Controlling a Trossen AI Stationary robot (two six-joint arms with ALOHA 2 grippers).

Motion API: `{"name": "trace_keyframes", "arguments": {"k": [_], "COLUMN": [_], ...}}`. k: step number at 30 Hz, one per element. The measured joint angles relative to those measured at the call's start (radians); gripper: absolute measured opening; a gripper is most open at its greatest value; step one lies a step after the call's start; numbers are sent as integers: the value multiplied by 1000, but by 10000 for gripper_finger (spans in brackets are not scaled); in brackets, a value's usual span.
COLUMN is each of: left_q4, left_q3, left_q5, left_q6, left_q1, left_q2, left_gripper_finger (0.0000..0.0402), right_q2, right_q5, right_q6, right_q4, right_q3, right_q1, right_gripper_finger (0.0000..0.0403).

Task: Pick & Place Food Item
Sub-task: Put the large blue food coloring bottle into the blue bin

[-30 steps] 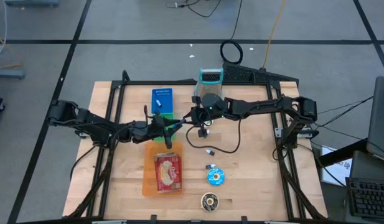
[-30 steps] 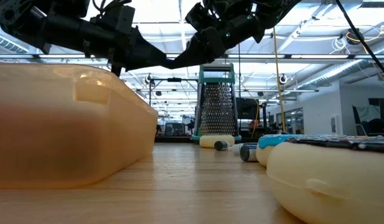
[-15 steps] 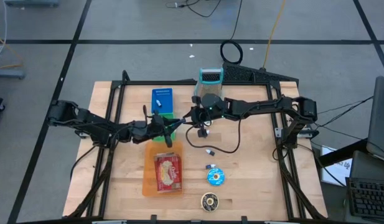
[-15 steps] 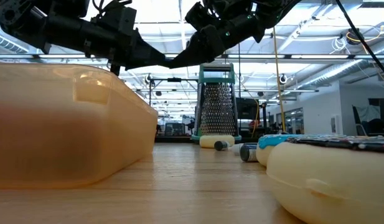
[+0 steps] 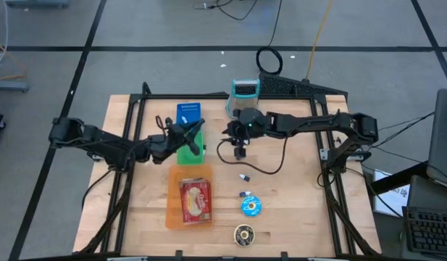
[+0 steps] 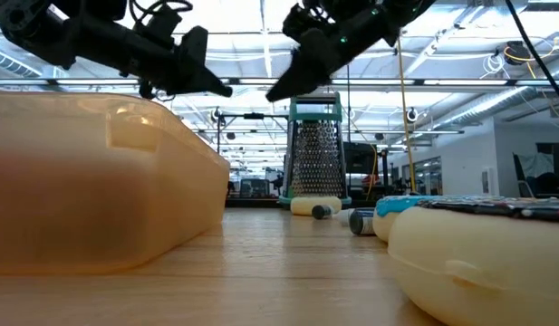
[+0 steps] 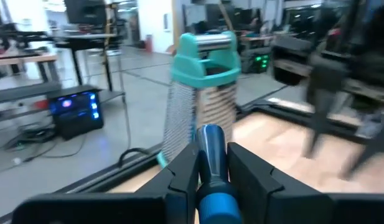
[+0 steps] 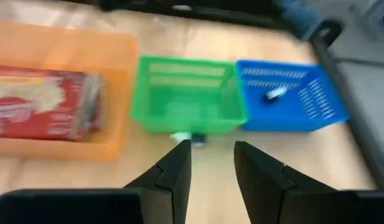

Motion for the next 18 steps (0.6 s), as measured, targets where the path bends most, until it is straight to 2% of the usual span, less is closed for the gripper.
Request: {"name": "trace_keyframes", "arguments": {"k": [4,8,14,18], "left_q4": [-106,-231,-336,-414], "left_q3": [0,0,0,0], "left_q5": [4,75,112,137], "left_q6": [-62,-166,-256,-335], "left_q1": [57,137,232,274], "left_q2": [0,1,0,1], "left_gripper_finger": [74,67,77,79], "right_q2": [-32,-74,-149,-193], "right_q5": [-56,-55,-52,-52], "right_q6": [49,50,38,33], "right_q4": [70,246,507,606], "right_q3": [-109,-259,-445,-533], "right_q1": [21,50,64,60], "right_gripper_finger": [114,114,114,114]}}
